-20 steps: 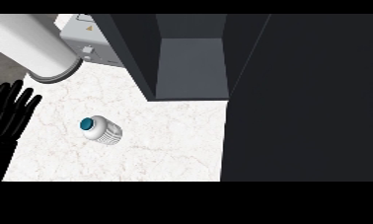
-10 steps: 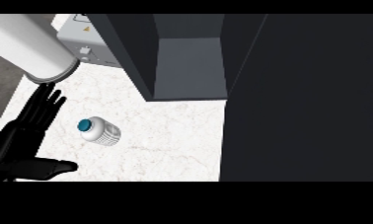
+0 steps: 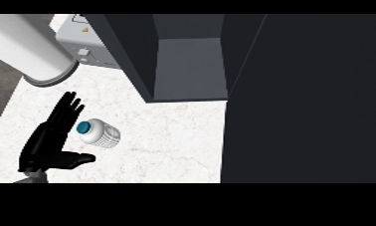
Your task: Pick up the bottled water, place it into the cabinet and close the cabinet
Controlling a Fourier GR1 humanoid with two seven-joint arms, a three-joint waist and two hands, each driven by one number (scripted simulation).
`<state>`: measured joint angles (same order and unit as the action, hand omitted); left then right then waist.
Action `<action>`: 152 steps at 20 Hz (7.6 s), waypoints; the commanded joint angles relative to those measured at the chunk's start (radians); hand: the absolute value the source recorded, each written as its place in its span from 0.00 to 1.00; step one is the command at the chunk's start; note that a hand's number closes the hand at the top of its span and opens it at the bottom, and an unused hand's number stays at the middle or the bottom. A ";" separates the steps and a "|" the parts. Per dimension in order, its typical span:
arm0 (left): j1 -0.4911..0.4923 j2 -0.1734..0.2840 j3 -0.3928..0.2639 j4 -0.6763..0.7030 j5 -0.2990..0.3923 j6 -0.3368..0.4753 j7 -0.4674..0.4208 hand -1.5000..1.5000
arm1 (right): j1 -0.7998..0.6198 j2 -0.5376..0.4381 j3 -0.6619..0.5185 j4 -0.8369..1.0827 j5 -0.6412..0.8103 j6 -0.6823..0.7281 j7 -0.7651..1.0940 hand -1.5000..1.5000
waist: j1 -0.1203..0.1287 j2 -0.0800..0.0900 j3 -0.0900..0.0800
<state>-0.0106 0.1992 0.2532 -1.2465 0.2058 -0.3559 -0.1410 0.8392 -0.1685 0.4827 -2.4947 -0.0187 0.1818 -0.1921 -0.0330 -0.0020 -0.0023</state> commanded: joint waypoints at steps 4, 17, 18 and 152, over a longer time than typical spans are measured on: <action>-0.080 -0.021 -0.023 0.302 -0.082 -0.058 -0.242 0.00 | 0.056 -0.035 0.069 -0.171 0.105 -0.045 0.031 0.00 | -0.003 0.006 -0.003; -0.256 -0.013 -0.010 0.752 -0.169 -0.109 -0.582 1.00 | 0.161 -0.162 0.016 -0.187 0.045 -0.045 -0.077 0.00 | -0.010 0.006 -0.002; -0.318 -0.007 -0.004 0.784 -0.175 -0.084 -0.570 1.00 | 0.139 -0.141 0.059 -0.131 0.102 -0.059 -0.104 0.00 | -0.010 0.006 -0.002; 0.197 0.379 -0.806 -0.375 0.581 0.383 -0.617 0.00 | 0.057 -0.642 0.101 -0.182 0.248 -0.015 -0.232 1.00 | 0.090 -0.010 -0.008</action>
<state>0.1252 0.4976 -0.6053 -1.6033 0.7648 0.0902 -0.7127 0.9399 -0.7437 0.5492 -2.4971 0.0389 0.1437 -0.5252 0.0570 -0.0144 -0.0078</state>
